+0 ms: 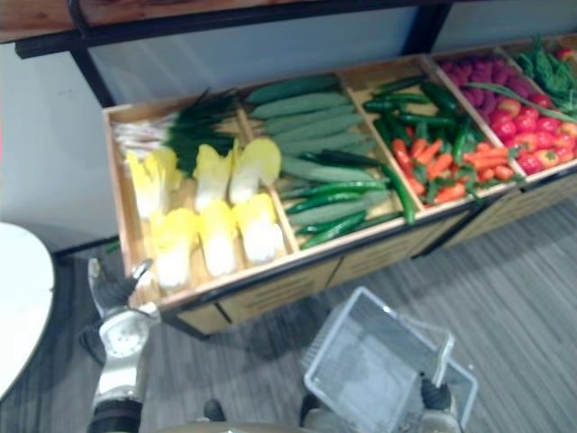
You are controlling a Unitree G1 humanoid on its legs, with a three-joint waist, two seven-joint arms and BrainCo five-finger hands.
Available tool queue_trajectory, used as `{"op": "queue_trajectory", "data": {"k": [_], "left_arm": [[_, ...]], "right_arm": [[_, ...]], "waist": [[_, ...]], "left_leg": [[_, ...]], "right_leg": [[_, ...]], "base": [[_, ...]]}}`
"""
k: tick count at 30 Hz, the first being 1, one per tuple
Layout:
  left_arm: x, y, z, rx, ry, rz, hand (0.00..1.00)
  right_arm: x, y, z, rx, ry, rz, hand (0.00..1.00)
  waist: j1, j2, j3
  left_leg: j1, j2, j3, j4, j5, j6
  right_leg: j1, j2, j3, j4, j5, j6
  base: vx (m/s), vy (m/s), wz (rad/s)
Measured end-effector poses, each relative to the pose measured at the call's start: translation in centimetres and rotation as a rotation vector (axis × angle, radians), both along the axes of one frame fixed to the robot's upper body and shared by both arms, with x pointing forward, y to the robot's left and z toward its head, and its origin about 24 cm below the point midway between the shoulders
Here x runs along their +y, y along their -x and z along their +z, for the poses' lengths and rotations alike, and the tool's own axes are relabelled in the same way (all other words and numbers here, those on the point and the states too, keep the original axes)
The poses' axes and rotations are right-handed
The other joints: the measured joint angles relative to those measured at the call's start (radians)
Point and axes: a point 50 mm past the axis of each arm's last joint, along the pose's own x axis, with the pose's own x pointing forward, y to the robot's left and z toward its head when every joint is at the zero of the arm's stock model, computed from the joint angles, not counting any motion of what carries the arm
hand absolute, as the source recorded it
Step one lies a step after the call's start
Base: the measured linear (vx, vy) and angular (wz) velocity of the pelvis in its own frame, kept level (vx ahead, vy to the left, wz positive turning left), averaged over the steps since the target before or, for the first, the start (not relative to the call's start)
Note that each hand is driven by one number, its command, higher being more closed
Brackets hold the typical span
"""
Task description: Pick vegetable in the basket
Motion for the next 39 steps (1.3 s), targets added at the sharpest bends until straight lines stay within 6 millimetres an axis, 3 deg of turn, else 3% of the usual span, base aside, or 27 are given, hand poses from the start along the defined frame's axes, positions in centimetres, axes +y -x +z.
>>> {"op": "queue_trajectory", "data": {"k": [14, 34, 39], "left_arm": [[-1.5, -0.9, -0.5, 0.026, 0.007, -0.056, 0.00], [-1.8, -2.7, -0.2, 0.043, 0.022, -0.004, 0.00], [-0.9, -3.9, -0.2, 0.067, 0.001, 0.066, 0.00]], "right_arm": [[0.8, -1.9, 0.2, -0.028, 0.015, 0.052, 1.00], [1.0, -3.3, 1.0, -0.087, 0.044, 0.086, 1.00], [1.2, -4.1, 1.4, -0.114, 0.069, 0.109, 1.00]], "waist": [[-0.012, 0.008, 0.033], [-0.012, 0.003, 0.084], [-0.012, 0.003, 0.093]], "left_leg": [[-0.011, -0.003, 0.008, -0.003, 0.002, 0.001], [-0.069, 0.014, 0.061, 0.001, 0.015, -0.002], [-0.095, 0.013, 0.073, 0.001, 0.019, 0.000]], "right_leg": [[-0.013, 0.007, 0.014, -0.012, 0.012, -0.004], [-0.104, 0.024, 0.069, -0.008, 0.049, -0.011], [-0.142, 0.027, 0.085, -0.006, 0.057, -0.010]], "base": [[0.01, 0.002, -0.02], [0.01, -0.010, -0.08], [0.01, -0.011, -0.10]]}}
